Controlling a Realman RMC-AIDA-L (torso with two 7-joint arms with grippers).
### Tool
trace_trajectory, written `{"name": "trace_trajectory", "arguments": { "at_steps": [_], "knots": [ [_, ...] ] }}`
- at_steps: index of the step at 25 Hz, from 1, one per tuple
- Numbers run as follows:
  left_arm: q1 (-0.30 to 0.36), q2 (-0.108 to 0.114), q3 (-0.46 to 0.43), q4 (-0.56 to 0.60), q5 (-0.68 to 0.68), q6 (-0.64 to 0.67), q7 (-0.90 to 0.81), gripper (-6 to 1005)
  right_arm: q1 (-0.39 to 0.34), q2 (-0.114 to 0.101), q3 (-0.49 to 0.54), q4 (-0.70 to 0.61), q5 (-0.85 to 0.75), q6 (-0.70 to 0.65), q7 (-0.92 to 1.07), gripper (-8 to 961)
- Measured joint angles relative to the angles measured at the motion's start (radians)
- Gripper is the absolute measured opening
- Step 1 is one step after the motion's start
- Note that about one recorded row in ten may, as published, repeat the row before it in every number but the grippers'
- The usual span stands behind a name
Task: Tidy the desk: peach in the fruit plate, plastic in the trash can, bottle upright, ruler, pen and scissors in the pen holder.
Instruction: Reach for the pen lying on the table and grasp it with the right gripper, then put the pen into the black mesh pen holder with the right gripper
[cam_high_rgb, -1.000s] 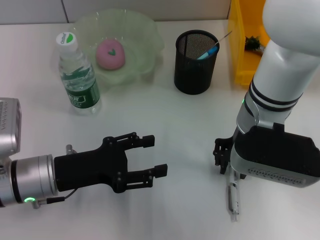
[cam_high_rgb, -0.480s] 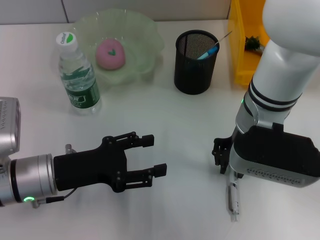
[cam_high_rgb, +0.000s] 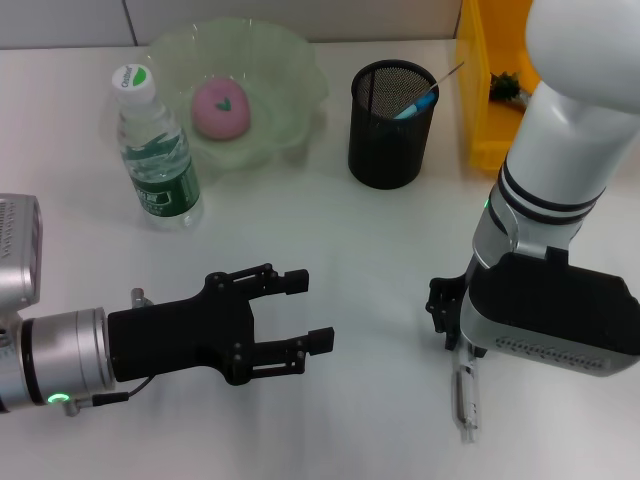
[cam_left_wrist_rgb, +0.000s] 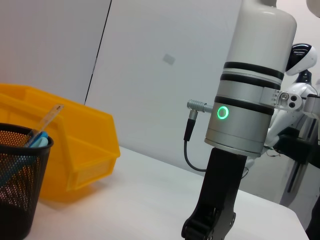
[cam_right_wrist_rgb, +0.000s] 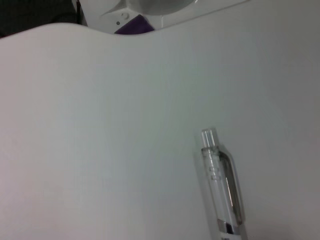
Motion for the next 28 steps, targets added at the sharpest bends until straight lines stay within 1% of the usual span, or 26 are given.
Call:
{"name": "trace_trajectory", "arguments": {
  "at_steps": [5,15,21,28],
  "knots": [
    [-0.001,0.000,0.000,0.000,0.000,0.000,0.000,785,-0.001,0.000,0.000,0.001,-0.001,0.000,0.000,242],
    [-0.001,0.000,0.000,0.000,0.000,0.000,0.000,785,-0.003,0.000,0.000,0.005,-0.002,0.000,0.000,244],
    [-0.001,0.000,-0.001,0.000,0.000,0.000,0.000,785,-0.003,0.000,0.000,0.008,-0.002,0.001,0.000,225],
    [-0.001,0.000,-0.001,0.000,0.000,0.000,0.000,785,-0.004,0.000,0.001,0.008,-0.002,0.002,0.000,138]
  ]
}}
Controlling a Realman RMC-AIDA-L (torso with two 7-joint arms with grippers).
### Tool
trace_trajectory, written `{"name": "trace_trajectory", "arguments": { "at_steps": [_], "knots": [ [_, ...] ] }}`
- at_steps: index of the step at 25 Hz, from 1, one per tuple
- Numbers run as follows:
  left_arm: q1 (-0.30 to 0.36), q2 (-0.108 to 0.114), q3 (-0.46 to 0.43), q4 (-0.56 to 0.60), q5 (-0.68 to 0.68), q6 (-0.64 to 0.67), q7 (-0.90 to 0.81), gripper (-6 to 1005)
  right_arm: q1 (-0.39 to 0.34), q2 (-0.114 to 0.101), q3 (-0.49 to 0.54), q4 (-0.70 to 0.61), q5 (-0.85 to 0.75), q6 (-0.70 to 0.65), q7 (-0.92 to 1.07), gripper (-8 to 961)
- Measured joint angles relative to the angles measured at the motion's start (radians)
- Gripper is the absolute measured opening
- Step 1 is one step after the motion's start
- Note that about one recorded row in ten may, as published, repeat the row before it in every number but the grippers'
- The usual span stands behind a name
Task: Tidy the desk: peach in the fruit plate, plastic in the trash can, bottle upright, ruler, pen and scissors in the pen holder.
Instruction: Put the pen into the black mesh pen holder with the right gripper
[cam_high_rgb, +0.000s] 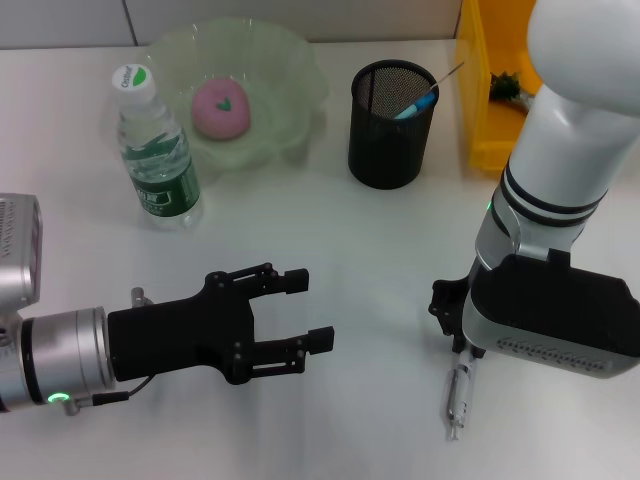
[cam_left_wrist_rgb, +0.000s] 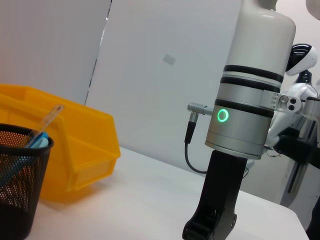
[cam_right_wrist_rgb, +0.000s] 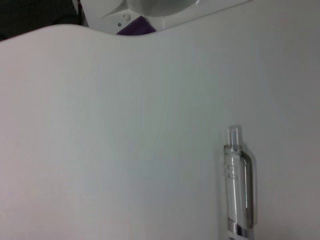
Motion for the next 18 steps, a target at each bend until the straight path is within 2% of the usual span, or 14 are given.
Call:
{"name": "trace_trajectory", "arguments": {
  "at_steps": [12,14,18],
  "knots": [
    [-0.001,0.003,-0.003,0.000,0.000,0.000,-0.001,785,-0.002,0.000,0.035,-0.019,0.000,-0.014,0.011,125],
    [-0.001,0.005,-0.003,0.001,0.000,0.000,-0.001,785,-0.002,-0.001,0.062,-0.026,0.000,-0.033,0.019,125],
    [-0.004,0.011,-0.003,0.002,-0.006,0.007,-0.001,785,-0.005,-0.002,0.214,-0.071,0.021,-0.141,0.041,125]
  ]
}}
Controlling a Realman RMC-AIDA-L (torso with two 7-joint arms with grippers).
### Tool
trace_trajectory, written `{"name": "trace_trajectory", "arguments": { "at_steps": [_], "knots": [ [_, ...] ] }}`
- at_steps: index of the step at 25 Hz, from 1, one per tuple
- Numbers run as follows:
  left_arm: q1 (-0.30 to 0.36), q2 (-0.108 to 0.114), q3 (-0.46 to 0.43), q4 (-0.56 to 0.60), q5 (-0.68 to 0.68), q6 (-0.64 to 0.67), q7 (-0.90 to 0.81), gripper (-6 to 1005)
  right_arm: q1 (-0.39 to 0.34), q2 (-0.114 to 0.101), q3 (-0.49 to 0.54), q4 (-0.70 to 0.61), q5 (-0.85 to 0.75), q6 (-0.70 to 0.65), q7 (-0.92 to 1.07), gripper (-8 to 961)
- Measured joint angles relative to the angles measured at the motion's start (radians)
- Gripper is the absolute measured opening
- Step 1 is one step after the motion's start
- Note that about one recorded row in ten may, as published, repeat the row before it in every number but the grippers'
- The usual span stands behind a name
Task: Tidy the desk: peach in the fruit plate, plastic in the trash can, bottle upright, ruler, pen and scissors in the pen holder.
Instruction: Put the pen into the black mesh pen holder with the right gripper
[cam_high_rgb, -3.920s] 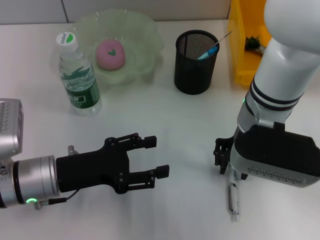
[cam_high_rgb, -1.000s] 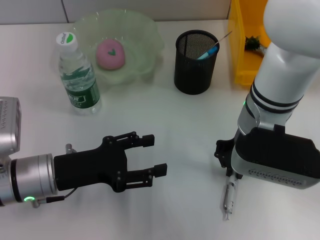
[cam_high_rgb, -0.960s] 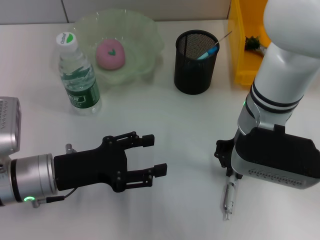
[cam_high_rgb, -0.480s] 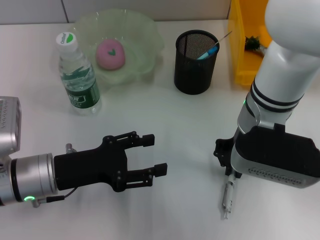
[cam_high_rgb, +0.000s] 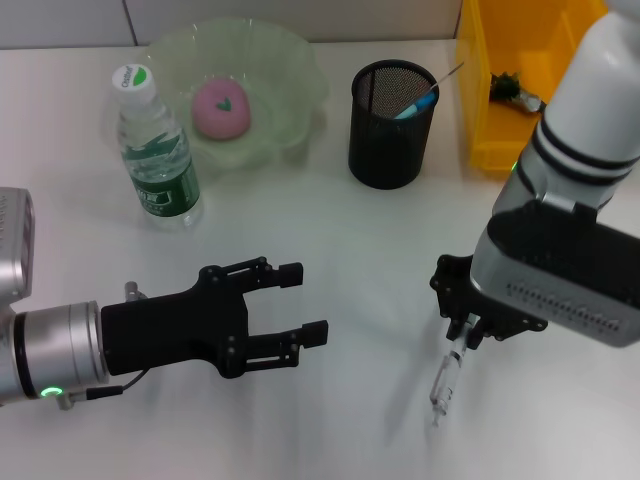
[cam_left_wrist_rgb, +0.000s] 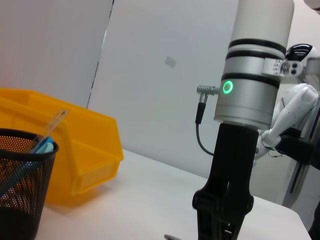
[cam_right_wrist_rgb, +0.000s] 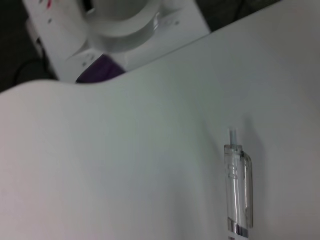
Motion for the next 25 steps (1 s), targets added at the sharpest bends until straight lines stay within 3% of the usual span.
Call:
{"name": "trace_trajectory", "arguments": {
  "at_steps": [17,25],
  "knots": [
    [0.022,0.014,-0.026,0.037,-0.001,0.055,-0.025,785,-0.068,-0.007,0.371,-0.004,0.134,-0.187,0.043,125],
    [0.020,0.000,-0.027,0.037,0.005,0.058,0.000,785,-0.091,-0.011,0.571,0.094,0.182,-0.218,0.050,124]
  ]
}}
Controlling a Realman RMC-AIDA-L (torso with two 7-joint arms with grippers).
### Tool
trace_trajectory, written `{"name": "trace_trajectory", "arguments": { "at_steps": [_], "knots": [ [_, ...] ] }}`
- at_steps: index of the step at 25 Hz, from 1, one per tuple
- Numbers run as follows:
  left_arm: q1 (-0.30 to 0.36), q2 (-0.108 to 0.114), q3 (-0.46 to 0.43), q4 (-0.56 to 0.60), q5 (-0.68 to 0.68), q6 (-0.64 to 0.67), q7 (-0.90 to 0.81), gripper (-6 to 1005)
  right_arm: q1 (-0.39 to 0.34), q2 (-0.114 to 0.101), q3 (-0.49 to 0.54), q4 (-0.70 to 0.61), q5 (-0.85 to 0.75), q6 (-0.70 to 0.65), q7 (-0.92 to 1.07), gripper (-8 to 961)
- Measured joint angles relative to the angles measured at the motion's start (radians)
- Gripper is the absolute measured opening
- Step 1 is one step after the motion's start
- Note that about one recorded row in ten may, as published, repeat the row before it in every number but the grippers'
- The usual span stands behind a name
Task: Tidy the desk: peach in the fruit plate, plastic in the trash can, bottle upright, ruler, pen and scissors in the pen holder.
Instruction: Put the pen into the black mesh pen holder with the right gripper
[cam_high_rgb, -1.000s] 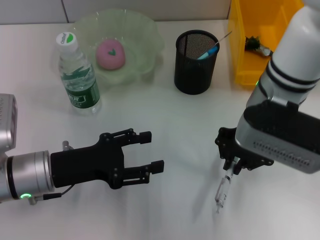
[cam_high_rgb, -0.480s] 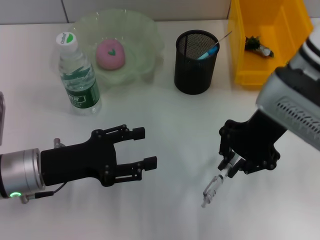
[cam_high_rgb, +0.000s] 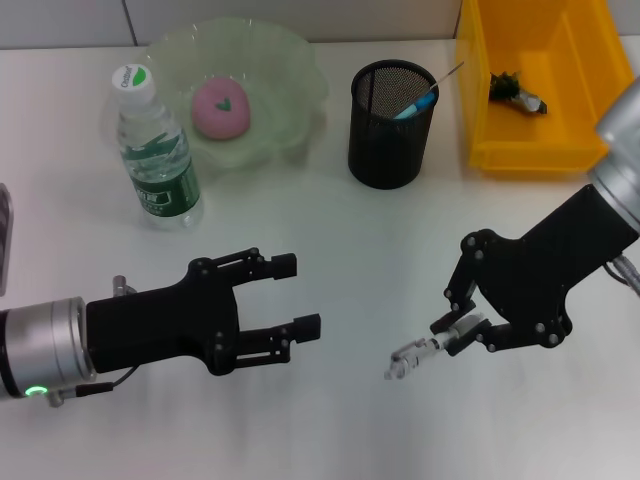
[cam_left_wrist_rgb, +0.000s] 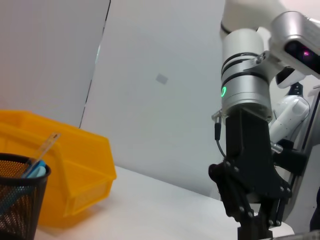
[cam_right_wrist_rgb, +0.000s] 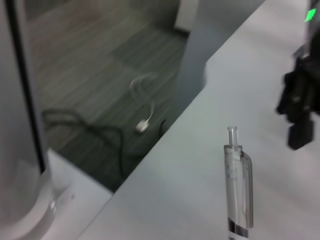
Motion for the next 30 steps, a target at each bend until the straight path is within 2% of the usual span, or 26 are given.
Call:
{"name": "trace_trajectory", "arguments": {
  "at_steps": [2,5,8,13,15,18,20,27,30],
  "knots": [
    [0.000,-0.001,0.001,0.000,0.000,0.000,0.001,785,0.000,0.000,0.024,0.017,0.000,-0.004,0.000,124],
    [-0.003,-0.003,0.002,0.001,0.001,0.000,0.005,785,-0.003,-0.002,0.138,0.069,0.003,-0.047,0.001,124],
    [-0.001,-0.005,0.000,0.001,-0.001,0.000,0.011,785,-0.011,-0.002,0.182,0.086,0.006,-0.060,0.001,124],
    [0.001,-0.008,-0.002,0.001,-0.005,0.005,0.016,785,-0.052,-0.003,0.257,0.122,0.029,-0.062,0.015,124],
    [0.002,-0.015,-0.002,0.001,-0.005,0.008,0.030,785,-0.086,-0.008,0.291,0.169,0.084,-0.061,0.016,124],
    [0.004,-0.021,-0.002,0.000,-0.006,0.014,0.058,785,-0.127,-0.010,0.301,0.203,0.136,-0.035,0.014,124],
    [0.002,-0.027,-0.002,-0.003,-0.007,0.016,0.077,785,-0.180,-0.010,0.303,0.275,0.193,0.031,-0.014,124],
    [-0.006,-0.034,-0.002,-0.037,-0.032,0.022,0.140,785,-0.251,-0.004,0.324,0.360,0.287,0.091,-0.078,124],
    [-0.005,-0.034,-0.001,-0.050,-0.045,0.024,0.164,785,-0.260,-0.004,0.330,0.395,0.315,0.107,-0.105,124]
  ]
}}
